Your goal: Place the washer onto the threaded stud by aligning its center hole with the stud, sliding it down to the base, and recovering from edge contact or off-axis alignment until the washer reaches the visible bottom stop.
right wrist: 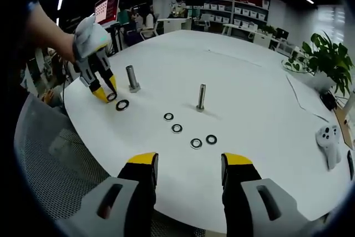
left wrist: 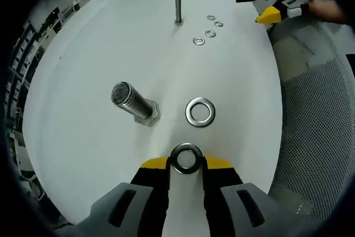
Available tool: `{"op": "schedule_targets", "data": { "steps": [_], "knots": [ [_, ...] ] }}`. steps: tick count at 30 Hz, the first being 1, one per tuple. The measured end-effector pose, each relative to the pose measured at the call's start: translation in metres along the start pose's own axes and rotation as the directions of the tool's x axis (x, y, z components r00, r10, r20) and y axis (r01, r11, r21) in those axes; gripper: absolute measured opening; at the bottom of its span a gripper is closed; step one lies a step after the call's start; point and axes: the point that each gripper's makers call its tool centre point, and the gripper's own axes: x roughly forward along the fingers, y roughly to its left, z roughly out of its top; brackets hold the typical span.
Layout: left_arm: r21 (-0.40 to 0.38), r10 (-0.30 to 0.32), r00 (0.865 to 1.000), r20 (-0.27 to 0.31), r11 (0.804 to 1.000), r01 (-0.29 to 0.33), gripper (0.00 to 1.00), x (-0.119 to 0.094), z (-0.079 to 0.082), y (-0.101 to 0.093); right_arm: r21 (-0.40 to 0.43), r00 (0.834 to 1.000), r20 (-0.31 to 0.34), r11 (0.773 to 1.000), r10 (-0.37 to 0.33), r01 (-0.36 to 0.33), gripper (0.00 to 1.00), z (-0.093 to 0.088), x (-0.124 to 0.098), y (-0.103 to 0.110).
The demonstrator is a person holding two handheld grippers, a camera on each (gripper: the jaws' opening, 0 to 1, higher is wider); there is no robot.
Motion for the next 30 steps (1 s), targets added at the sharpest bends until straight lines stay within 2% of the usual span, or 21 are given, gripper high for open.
{"op": "schedule_targets", "data": {
  "steps": [4, 7, 13, 17, 30],
  "knots": [
    [0.01, -0.008, 0.999, -0.038, 1.0, 0.009, 0.21, -0.0021, -0.0072, -0.002, -0.002, 1.0, -0.001, 1.0, -0.001, 0.001, 0.48, 0.0002, 0.0, 0.0005],
    [0.01, -0.009, 0.999, -0.045, 1.0, 0.01, 0.21, -0.0018, -0.008, -0.0011, 0.001, 1.0, -0.001, 1.0, -0.002, 0.002, 0.48, 0.0001, 0.0, 0.0004],
    [-0.042, -0.015, 0.997, -0.072, 0.999, 0.012, 0.22, -0.0012, -0.0057, -0.0003, 0.003, 1.0, -0.002, 1.0, -0.004, 0.004, 0.48, -0.0001, -0.0001, 0.0001],
    [0.017, -0.005, 0.996, -0.093, 1.0, 0.007, 0.24, -0.0012, -0.0074, -0.0037, 0.003, 1.0, 0.0, 1.0, -0.007, 0.007, 0.48, 0.0005, -0.0004, -0.0005],
    [-0.019, -0.002, 0.994, -0.112, 1.0, 0.0, 0.2, 0.0004, -0.0074, -0.0026, 0.008, 1.0, 0.005, 1.0, -0.012, 0.012, 0.48, 0.0013, -0.0011, -0.0017]
  ]
}}
